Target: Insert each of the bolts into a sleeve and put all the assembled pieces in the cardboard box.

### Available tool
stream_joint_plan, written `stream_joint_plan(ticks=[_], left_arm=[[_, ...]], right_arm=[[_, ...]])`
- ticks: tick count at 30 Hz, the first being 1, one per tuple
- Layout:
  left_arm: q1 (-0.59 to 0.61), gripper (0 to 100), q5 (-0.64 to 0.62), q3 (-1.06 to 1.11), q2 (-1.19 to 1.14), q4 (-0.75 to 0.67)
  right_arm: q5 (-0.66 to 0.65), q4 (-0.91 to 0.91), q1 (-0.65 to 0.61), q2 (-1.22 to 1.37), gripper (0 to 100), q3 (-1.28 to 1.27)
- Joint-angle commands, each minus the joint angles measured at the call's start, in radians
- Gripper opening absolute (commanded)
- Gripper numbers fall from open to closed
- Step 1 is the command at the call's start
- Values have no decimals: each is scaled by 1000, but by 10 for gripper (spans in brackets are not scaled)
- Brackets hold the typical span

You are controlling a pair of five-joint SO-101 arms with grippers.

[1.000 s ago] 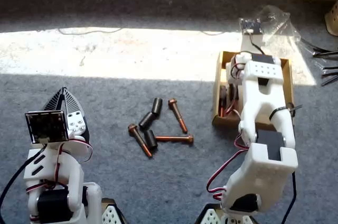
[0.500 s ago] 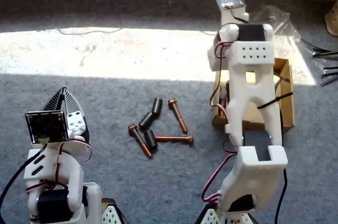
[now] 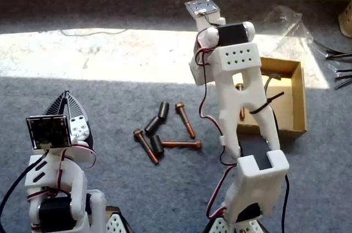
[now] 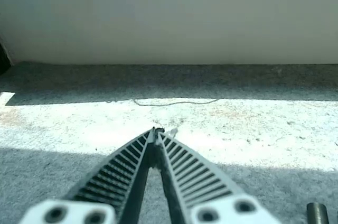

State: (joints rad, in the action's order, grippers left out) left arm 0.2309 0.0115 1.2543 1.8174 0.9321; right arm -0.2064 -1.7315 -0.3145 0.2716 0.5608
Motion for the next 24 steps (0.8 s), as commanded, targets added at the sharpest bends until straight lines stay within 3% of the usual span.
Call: stream_joint_plan(ticks=[1,15,24], left_arm=[[8,10,3,-5,12,8],[8,10,3,4,12,8],[8,10,3,4,12,8]], right_arm=[[-6,-28,-38,-27,187,45],[-5,-30,-220,-30,187,-39],[-5,-28,-283,-298,187,-114]])
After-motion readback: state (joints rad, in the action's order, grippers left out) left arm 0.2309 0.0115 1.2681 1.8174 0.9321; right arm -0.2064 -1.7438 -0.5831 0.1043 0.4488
